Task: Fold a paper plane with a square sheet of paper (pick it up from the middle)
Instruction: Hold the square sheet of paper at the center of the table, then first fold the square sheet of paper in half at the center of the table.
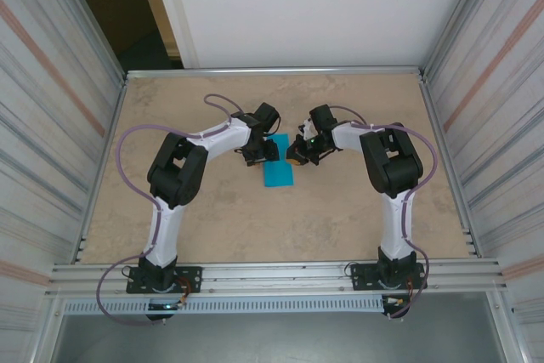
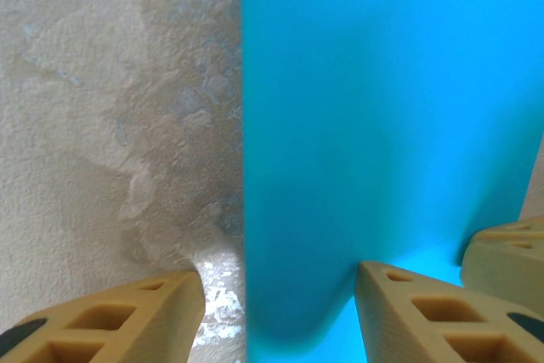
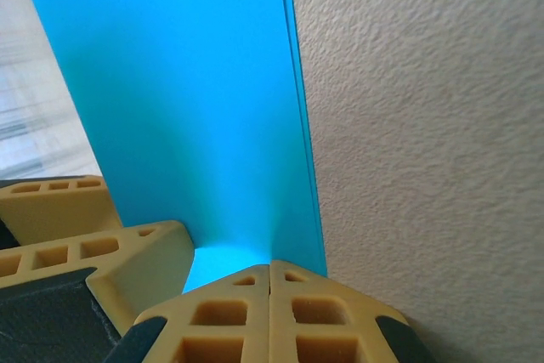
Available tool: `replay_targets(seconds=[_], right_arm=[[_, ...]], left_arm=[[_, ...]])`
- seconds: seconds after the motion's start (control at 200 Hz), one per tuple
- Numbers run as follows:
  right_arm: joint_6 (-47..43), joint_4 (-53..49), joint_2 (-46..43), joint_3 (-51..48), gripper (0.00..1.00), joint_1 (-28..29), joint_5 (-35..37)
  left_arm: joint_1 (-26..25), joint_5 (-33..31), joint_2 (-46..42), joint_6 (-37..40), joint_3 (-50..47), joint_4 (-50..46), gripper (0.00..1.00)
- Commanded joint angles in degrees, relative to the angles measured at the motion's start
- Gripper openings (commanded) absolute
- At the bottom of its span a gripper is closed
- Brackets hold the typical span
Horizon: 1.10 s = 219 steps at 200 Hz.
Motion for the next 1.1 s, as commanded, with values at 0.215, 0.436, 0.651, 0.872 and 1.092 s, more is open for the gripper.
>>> replay_targets(seconds=[0.215,0.436,0.651,0.872,1.092], right_arm=[[-1.4,-3.7,3.8,-2.5,0.05,0.0,7.4],[-1.8,-3.6,3.9,-3.1,0.04,0.6,8.9],[-2.7,-5.3,3.6,-2.9,0.04,0.7,10.6],[-2.5,-5.0,3.2,-4.1,0.03,0.7,11.4],[-2.4,-5.2,4.2,-3.6,0.03,0.7,11.5]], left_arm=[[-1.2,4.0,6.6,0.1,-7.0,-0.3,0.54],[-0.3,4.3,-3.7,1.9,-4.3,-0.5,0.55],[3.1,8.4,-16.0,3.8,-3.8,4.6,0.56],[4.0,24.2,-19.3,4.6,-13.4,22.6,0.44],[3.1,31.1,-13.3,5.4,-13.4,24.7,0.27]])
